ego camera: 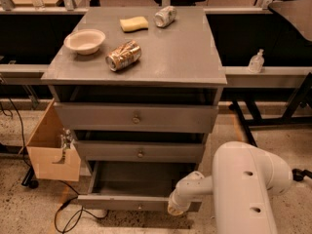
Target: Close bottom drawer
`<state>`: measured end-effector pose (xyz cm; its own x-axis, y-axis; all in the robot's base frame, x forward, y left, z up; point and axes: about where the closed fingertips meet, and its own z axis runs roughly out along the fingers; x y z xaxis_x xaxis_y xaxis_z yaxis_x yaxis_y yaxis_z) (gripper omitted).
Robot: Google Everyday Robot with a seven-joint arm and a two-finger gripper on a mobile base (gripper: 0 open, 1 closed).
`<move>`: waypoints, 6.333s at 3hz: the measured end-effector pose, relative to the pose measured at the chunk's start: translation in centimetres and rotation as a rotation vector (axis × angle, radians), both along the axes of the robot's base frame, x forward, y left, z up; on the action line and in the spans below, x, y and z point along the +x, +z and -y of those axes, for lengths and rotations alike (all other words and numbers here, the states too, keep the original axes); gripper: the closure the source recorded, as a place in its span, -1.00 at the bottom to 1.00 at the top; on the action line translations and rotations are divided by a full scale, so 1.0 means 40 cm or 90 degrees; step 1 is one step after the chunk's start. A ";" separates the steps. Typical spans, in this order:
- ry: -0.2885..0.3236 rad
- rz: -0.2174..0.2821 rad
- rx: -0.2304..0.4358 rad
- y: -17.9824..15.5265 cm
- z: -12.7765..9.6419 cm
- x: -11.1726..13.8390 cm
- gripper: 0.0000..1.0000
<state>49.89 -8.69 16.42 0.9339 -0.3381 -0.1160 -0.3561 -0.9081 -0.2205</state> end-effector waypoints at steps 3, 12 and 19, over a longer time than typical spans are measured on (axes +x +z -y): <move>0.018 0.046 -0.005 0.004 -0.021 0.105 1.00; 0.077 0.163 -0.043 0.011 -0.066 0.312 1.00; 0.062 0.228 -0.078 0.006 -0.009 0.420 1.00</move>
Offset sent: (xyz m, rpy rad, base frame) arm 0.1032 0.0203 0.0050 -0.0211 -0.1631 0.0635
